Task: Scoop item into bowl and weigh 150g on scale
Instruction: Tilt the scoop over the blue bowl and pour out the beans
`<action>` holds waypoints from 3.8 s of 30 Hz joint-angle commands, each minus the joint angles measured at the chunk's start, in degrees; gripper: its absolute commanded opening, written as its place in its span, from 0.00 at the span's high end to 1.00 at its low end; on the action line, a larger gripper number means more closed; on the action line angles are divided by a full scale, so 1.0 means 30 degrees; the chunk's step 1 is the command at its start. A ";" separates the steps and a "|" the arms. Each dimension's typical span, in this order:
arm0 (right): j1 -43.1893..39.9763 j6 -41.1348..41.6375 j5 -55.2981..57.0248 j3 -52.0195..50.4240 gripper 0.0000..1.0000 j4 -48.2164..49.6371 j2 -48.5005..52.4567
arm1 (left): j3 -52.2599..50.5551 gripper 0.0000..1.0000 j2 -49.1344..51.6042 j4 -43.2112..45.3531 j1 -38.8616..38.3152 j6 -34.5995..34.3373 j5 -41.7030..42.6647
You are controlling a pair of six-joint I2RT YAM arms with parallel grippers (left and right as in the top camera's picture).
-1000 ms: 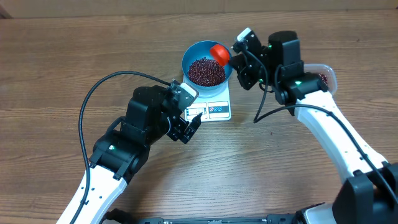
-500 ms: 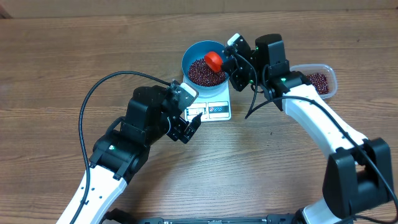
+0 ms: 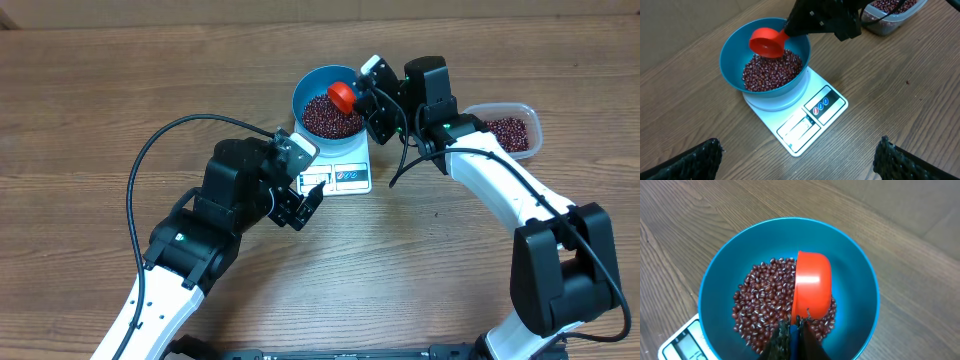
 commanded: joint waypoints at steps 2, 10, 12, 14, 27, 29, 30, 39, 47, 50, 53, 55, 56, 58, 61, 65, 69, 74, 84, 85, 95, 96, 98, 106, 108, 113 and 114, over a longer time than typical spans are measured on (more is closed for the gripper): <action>0.0087 -0.1807 0.0357 0.0255 0.97 0.0299 0.0270 | -0.0029 0.00 -0.0066 0.0044 0.0087 -0.0284 -0.0138; 0.0087 -0.3162 0.0474 0.0255 0.96 -0.0029 0.0678 | -0.0029 0.00 -0.0066 0.0044 0.0087 -0.0284 -0.0138; 0.0087 -0.3155 0.0452 0.0255 0.96 -0.0168 0.0874 | -0.0029 0.00 -0.0066 0.0044 0.0087 -0.0284 -0.0138; 0.0087 -0.3147 0.0313 0.0255 0.96 -0.0255 0.0954 | -0.0029 0.00 -0.0066 0.0044 0.0087 -0.0284 -0.0138; 0.0087 -0.0080 -0.1902 0.0262 0.96 -0.0481 0.0940 | -0.0029 0.00 -0.0066 0.0044 0.0087 -0.0284 -0.0138; 0.0087 0.0641 -0.2492 0.0262 0.96 -0.0255 0.0940 | -0.0029 0.00 -0.0066 0.0044 0.0087 -0.0284 -0.0138; 0.0087 0.0933 -0.2798 0.0262 0.96 -0.0153 0.0933 | -0.0029 0.00 -0.0066 0.0044 0.0087 -0.0284 -0.0138; 0.0044 0.4371 -0.3949 0.0277 0.96 0.0335 0.0925 | -0.0029 0.00 -0.0066 0.0044 0.0087 -0.0284 -0.0138; 0.0044 0.5734 -0.5209 0.0277 0.96 0.0364 0.0925 | -0.0029 0.00 -0.0066 0.0044 0.0087 -0.0284 -0.0138; -0.0051 0.6171 -0.5209 0.0277 0.96 0.0430 0.0925 | -0.0029 0.00 -0.0066 0.0044 0.0087 -0.0284 -0.0138; -0.0350 0.7053 -0.5209 0.0277 0.96 0.0619 0.0925 | -0.0029 0.00 -0.0066 0.0044 0.0087 -0.0284 -0.0138; -0.0685 0.8240 -0.5231 0.0277 0.93 0.0823 0.0925 | -0.0029 0.00 -0.0066 0.0044 0.0087 -0.0284 -0.0138; -0.0874 0.8750 -0.5340 0.0277 0.93 0.0918 0.0925 | -0.0029 0.00 -0.0066 0.0044 0.0087 -0.0284 -0.0138; -0.1202 0.9034 -0.5858 0.0277 0.94 0.0991 0.0925 | -0.0029 0.00 -0.0066 0.0044 0.0087 -0.0284 -0.0138; -0.1778 0.9180 -0.7322 0.0277 0.96 0.1129 0.0925 | -0.0029 0.00 -0.0066 0.0044 0.0087 -0.0284 -0.0138; -0.2353 0.9901 -0.8393 0.0277 0.96 0.1224 0.0925 | -0.0029 0.00 -0.0066 0.0044 0.0087 -0.0284 -0.0138; -0.2637 0.9945 -0.9202 0.0277 0.96 0.1268 0.0882 | -0.0029 0.00 -0.0066 0.0044 0.0087 -0.0284 -0.0138; -0.2637 0.9938 -0.9180 0.0277 0.96 0.1268 0.0401 | -0.0029 0.00 -0.0066 0.0044 0.0087 -0.0284 -0.0138; -0.2637 0.9923 -0.8546 0.0277 0.96 0.1188 -0.0663 | -0.0029 0.00 -0.0066 0.0044 0.0087 -0.0284 -0.0138; -0.2637 0.9879 -0.8451 0.0277 0.96 0.1129 -0.0721 | -0.0029 0.00 -0.0066 0.0044 0.0087 -0.0284 -0.0138; -0.2630 0.8437 -0.7592 0.0277 0.96 0.0087 -0.1151 | -0.0029 0.00 -0.0066 0.0044 0.0087 -0.0284 -0.0138; -0.2630 0.8211 -0.7599 0.0277 0.97 -0.0095 -0.1151 | -0.0029 0.00 -0.0066 0.0044 0.0087 -0.0284 -0.0138; -0.2594 0.8131 -0.7759 0.0277 0.96 -0.0466 -0.1151 | -0.0029 0.00 -0.0066 0.0044 0.0087 -0.0284 -0.0138; -0.2448 0.6630 -0.6477 0.0277 0.96 -0.0532 -0.1151 | -0.0029 0.00 -0.0066 0.0044 0.0087 -0.0284 -0.0138; -0.2346 0.6615 -0.7235 0.0277 0.96 -0.0648 -0.1151 | -0.0029 0.00 -0.0066 0.0044 0.0087 -0.0284 -0.0138; -0.2091 0.4342 -0.5843 0.0277 0.96 -0.0787 -0.1151 | -0.0029 0.00 -0.0066 0.0044 0.0087 -0.0284 -0.0138; -0.2098 0.4357 -0.5850 0.0277 0.97 -0.0597 -0.1151 | -0.0029 0.00 -0.0066 0.0044 0.0087 -0.0284 -0.0138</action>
